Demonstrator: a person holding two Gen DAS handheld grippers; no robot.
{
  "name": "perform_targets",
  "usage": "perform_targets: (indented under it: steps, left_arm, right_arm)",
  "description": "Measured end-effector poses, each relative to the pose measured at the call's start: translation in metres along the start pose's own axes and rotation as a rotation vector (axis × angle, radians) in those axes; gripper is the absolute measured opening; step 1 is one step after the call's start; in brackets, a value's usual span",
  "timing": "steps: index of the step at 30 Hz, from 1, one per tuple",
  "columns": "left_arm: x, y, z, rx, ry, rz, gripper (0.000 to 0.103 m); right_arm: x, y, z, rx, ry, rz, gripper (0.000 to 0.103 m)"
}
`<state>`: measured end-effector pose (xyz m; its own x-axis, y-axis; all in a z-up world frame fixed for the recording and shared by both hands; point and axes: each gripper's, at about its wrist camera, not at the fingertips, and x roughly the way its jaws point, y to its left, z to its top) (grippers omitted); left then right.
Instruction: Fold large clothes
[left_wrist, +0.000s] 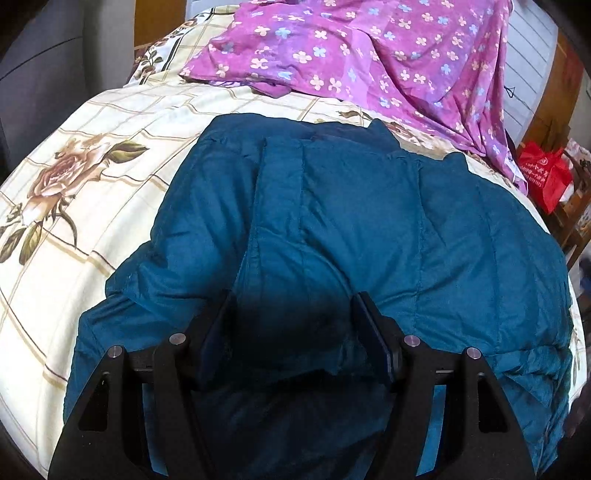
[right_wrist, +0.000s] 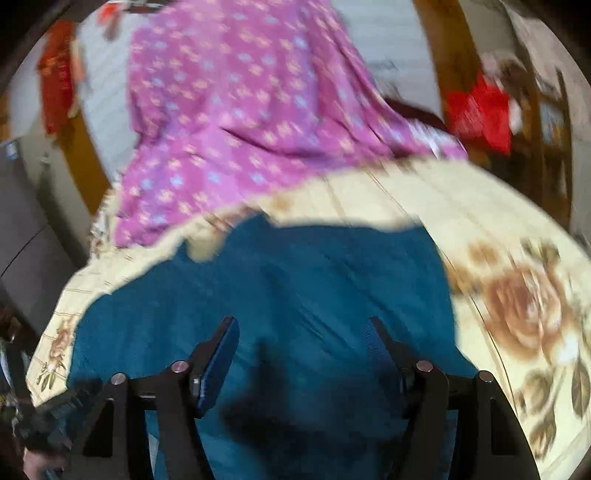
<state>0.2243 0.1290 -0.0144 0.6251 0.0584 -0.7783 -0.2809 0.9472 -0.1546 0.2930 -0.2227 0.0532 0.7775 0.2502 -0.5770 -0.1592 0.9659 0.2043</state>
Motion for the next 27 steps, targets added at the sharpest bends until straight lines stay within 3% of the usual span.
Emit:
perform_targets:
  steps: [3, 7, 10, 12, 14, 16, 18, 20, 22, 24, 27]
  left_arm:
    - [-0.001, 0.000, -0.003, -0.005, 0.004, -0.005, 0.067]
    - [-0.001, 0.001, -0.003, -0.004, 0.005, -0.014, 0.070]
    - [-0.002, 0.002, -0.004, -0.014, 0.011, -0.028, 0.071]
    - [-0.001, 0.002, -0.004, -0.022, 0.015, -0.033, 0.071]
    - [-0.002, 0.004, -0.004, -0.035, 0.020, -0.038, 0.071]
    - [-0.002, 0.003, -0.005, -0.042, 0.020, -0.040, 0.071]
    - [-0.003, 0.004, -0.006, -0.054, 0.020, -0.044, 0.071]
    - [-0.003, 0.004, -0.006, -0.058, 0.020, -0.045, 0.071]
    - [-0.003, 0.005, -0.005, -0.057, 0.020, -0.045, 0.071]
    - [-0.004, 0.006, -0.006, -0.063, 0.019, -0.053, 0.071]
    - [-0.004, 0.010, -0.006, -0.081, 0.026, -0.069, 0.071]
  right_arm:
    - [0.040, 0.009, 0.018, -0.003, 0.068, -0.051, 0.069]
    - [0.104, -0.016, 0.003, 0.071, 0.277, -0.054, 0.074]
    - [0.105, -0.014, -0.006, 0.024, 0.287, -0.055, 0.076]
    - [0.104, -0.007, -0.001, -0.010, 0.321, -0.091, 0.076]
    - [0.092, 0.008, 0.014, -0.025, 0.292, -0.154, 0.075]
    - [0.073, 0.031, 0.024, -0.048, 0.202, -0.113, 0.075]
    - [0.062, 0.068, 0.029, -0.090, 0.149, -0.013, 0.075]
    - [0.064, 0.112, 0.026, -0.131, 0.166, 0.109, 0.075]
    - [0.078, 0.137, 0.015, -0.153, 0.224, 0.167, 0.076]
    - [0.114, 0.155, -0.016, -0.229, 0.363, 0.087, 0.087]
    - [0.117, 0.157, -0.028, -0.264, 0.341, 0.061, 0.091]
